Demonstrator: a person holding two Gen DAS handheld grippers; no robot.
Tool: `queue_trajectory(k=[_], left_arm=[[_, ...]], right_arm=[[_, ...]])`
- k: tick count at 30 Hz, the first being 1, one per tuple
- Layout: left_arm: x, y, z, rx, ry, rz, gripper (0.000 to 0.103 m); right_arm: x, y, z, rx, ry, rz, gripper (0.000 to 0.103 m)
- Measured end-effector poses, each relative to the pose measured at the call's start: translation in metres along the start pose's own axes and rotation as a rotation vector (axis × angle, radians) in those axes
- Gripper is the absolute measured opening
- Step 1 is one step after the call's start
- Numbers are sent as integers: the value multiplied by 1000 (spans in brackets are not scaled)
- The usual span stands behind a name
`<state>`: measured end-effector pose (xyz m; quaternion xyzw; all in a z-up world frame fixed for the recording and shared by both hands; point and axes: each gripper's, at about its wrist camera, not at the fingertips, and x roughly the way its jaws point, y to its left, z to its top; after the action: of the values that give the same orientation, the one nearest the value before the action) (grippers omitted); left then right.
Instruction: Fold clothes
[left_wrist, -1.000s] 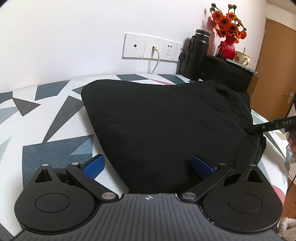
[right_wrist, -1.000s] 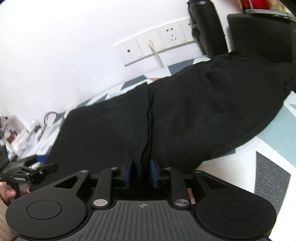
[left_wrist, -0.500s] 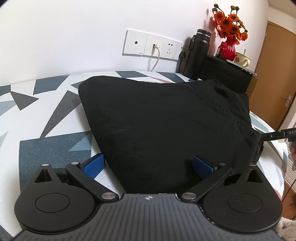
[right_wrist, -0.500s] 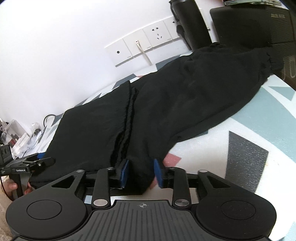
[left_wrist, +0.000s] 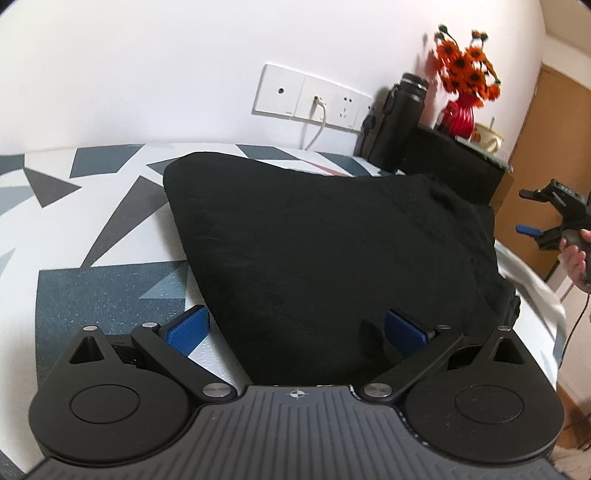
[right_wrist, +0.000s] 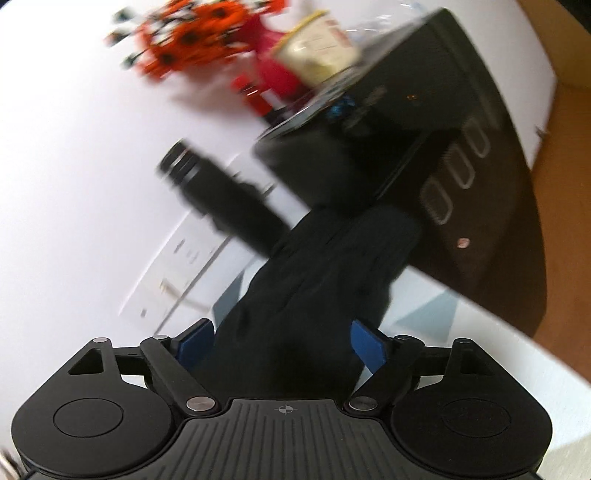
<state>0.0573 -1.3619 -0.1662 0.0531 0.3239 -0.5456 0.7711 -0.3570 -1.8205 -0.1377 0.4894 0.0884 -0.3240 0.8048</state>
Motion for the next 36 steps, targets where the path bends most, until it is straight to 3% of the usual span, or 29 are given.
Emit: queue_trajectory(k=[2, 5, 8, 12, 18, 22, 25, 29, 32, 36], left_arm=[[-1, -1, 0, -4, -1, 39, 103], [-5, -3, 0, -32, 12, 119, 103], [-19, -6, 3, -111, 19, 134, 103], [-41, -20, 17, -183, -23, 148, 103], [-66, -61, 52, -155, -128, 153, 103], [-60, -79, 69, -168, -158, 170, 103], [-46, -84, 75, -191, -173, 177, 103], [-19, -81, 72, -213, -184, 219, 103], [8, -70, 64, -244, -138, 298, 103], [33, -63, 48, -257, -82, 322, 103]], right_arm=[[4, 2, 6, -19, 16, -27, 80], [4, 13, 11, -72, 44, -35, 94], [0, 35, 11, -171, 54, -36, 101], [-10, 69, 9, -321, 18, -56, 102], [-31, 113, 9, -471, -60, -38, 102], [-43, 134, 13, -559, -143, 18, 102], [-43, 140, 22, -549, -171, 44, 102], [-19, 118, 29, -519, -121, -3, 102], [5, 85, 31, -473, -67, -66, 102], [30, 34, 35, -372, -62, -148, 102]])
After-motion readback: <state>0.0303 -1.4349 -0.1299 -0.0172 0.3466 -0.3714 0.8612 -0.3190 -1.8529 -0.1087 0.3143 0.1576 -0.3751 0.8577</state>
